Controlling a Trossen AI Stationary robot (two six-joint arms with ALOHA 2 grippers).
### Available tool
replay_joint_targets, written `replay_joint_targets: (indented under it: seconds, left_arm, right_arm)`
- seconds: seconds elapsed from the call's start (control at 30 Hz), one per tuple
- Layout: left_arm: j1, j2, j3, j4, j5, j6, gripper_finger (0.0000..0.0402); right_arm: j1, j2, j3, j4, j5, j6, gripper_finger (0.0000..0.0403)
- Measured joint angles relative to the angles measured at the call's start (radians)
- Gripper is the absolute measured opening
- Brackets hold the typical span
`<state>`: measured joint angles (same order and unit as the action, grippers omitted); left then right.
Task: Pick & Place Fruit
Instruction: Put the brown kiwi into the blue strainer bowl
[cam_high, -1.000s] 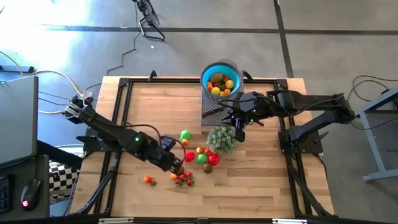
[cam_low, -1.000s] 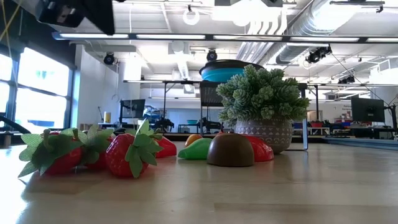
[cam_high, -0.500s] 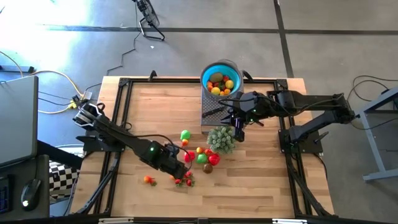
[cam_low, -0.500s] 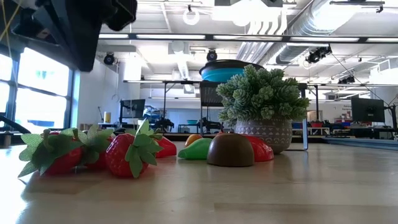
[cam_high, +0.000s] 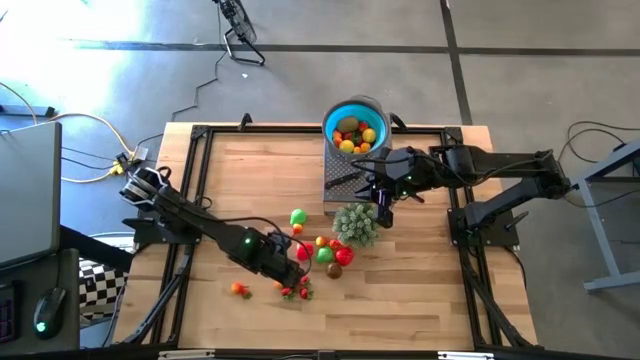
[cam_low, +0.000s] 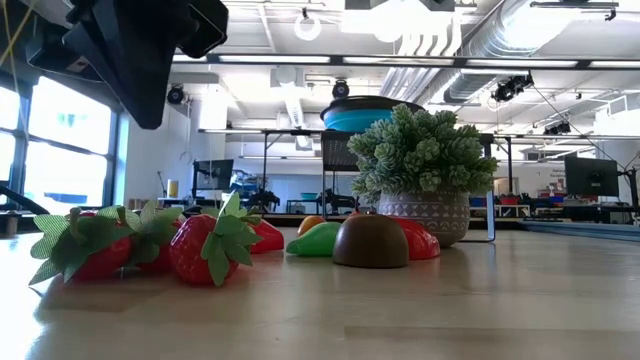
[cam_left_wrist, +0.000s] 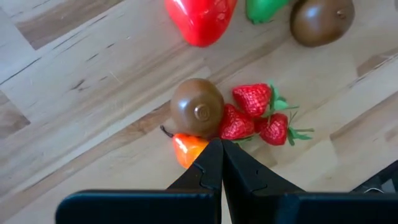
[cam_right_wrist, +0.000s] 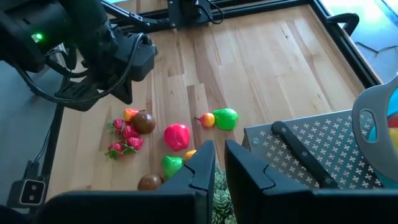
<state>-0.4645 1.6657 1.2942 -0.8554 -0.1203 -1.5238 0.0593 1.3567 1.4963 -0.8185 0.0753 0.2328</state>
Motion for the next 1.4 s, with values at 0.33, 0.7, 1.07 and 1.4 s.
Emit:
replay_joint_targets:
  seconds: [0.33, 0.7, 1.07, 1.4]
  left_arm:
    - [0.000, 0.000, 0.000, -0.015, -0.013, 0.000, 0.0022]
    - [0.000, 0.000, 0.000, -0.015, -0.013, 0.000, 0.0126]
    - [0.000, 0.000, 0.000, -0.014, -0.014, 0.000, 0.0215]
    - [0.000, 0.000, 0.000, -0.008, -0.004, 0.000, 0.0269]
  right_arm:
    - [0.000, 0.000, 0.000, 0.000, 0.001, -0.015, 0.0028]
    - [0.000, 0.000, 0.000, -0.001, 0.000, -0.028, 0.0028]
    - [0.000, 0.000, 0.000, -0.002, 0.000, -0.028, 0.0028]
    - [0.000, 0.000, 0.000, -0.002, 0.000, -0.028, 0.0028]
